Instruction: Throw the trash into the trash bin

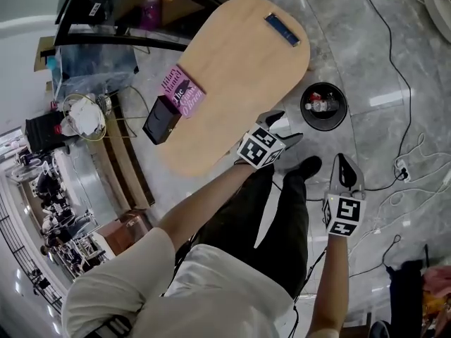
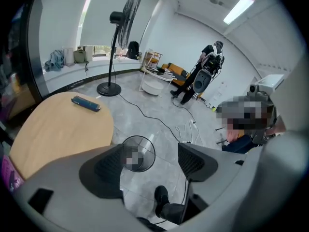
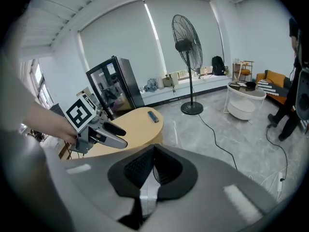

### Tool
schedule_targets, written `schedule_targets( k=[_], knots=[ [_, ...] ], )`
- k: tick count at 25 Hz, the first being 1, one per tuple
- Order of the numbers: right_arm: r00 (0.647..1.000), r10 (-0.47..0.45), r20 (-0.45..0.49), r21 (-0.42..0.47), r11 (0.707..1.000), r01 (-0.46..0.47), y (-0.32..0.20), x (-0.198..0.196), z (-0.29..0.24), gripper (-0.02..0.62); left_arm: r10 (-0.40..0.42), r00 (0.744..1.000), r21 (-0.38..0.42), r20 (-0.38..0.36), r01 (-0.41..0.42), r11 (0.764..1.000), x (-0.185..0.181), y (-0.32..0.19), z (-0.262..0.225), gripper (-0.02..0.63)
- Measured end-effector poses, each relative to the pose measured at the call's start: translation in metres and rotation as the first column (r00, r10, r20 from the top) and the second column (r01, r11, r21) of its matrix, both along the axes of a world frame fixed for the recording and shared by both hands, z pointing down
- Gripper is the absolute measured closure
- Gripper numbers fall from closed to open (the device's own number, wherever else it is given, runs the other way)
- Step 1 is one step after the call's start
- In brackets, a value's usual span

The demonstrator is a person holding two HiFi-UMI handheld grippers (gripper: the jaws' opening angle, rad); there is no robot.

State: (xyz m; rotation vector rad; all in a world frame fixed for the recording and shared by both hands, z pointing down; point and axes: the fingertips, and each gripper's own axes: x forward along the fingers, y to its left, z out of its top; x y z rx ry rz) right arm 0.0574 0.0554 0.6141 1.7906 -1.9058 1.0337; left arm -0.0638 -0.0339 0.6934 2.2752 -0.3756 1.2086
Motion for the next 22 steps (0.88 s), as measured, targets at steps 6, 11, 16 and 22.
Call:
schedule_targets(
  k=[6,11,16,22],
  knots=[
    [1.0,-0.026,0.005,0.04,0.999,0.026,0.002,0.002,-0.029,0.584,-0.122,0.991,0.07,-0.056,0.126,0.99,-0.012,-0.014,-0.045,0.364],
    [0.998,-0.056,0.008,0.069,0.996,0.055,0.0,0.006,-0.048,0.584,-0.179,0.981,0.096,-0.071,0.185,0.978,-0.023,-0.026,-0.072,0.364],
    [0.996,-0.086,0.006,0.073,0.994,0.085,-0.001,0.009,-0.048,0.584,-0.212,0.974,0.125,-0.079,0.22,0.967,-0.031,-0.04,-0.086,0.364],
    [0.994,-0.106,0.012,0.062,0.993,0.105,-0.012,0.002,-0.038,0.584,-0.23,0.97,0.13,-0.08,0.239,0.962,-0.041,-0.054,-0.087,0.364]
  ],
)
